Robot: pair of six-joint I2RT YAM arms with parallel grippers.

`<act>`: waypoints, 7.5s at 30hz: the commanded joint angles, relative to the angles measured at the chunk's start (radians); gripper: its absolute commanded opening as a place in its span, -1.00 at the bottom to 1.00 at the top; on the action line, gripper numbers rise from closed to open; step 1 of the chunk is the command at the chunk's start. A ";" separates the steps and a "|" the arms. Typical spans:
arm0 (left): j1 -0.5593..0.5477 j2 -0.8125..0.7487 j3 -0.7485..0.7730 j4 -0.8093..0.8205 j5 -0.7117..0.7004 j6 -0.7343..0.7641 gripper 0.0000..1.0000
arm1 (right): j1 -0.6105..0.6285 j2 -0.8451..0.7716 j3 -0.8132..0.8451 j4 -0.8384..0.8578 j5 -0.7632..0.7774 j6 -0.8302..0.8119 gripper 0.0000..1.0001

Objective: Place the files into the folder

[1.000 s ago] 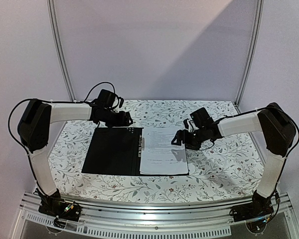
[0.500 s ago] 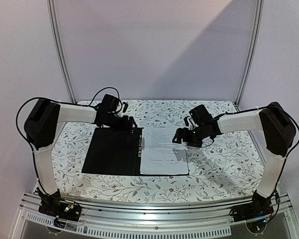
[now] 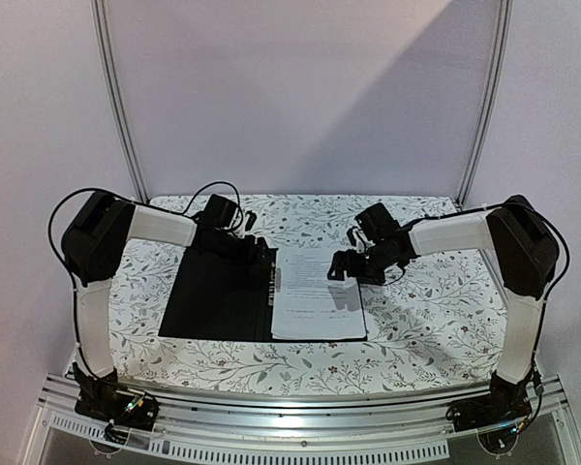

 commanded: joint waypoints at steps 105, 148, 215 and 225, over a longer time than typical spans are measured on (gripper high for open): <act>0.183 -0.454 -0.484 -0.346 -0.303 -0.019 0.60 | 0.005 -0.429 -0.398 0.316 0.196 -0.065 0.92; -0.211 -0.035 0.267 -0.372 -0.357 -0.177 0.12 | 0.026 0.081 0.235 -0.081 -0.360 0.088 -0.12; -0.265 0.174 0.333 -0.232 -0.174 -0.362 -0.66 | 0.025 0.199 0.232 0.059 -0.458 0.184 -0.37; -0.262 0.178 0.324 -0.221 -0.168 -0.366 -0.67 | 0.026 0.204 0.204 0.088 -0.503 0.207 -0.44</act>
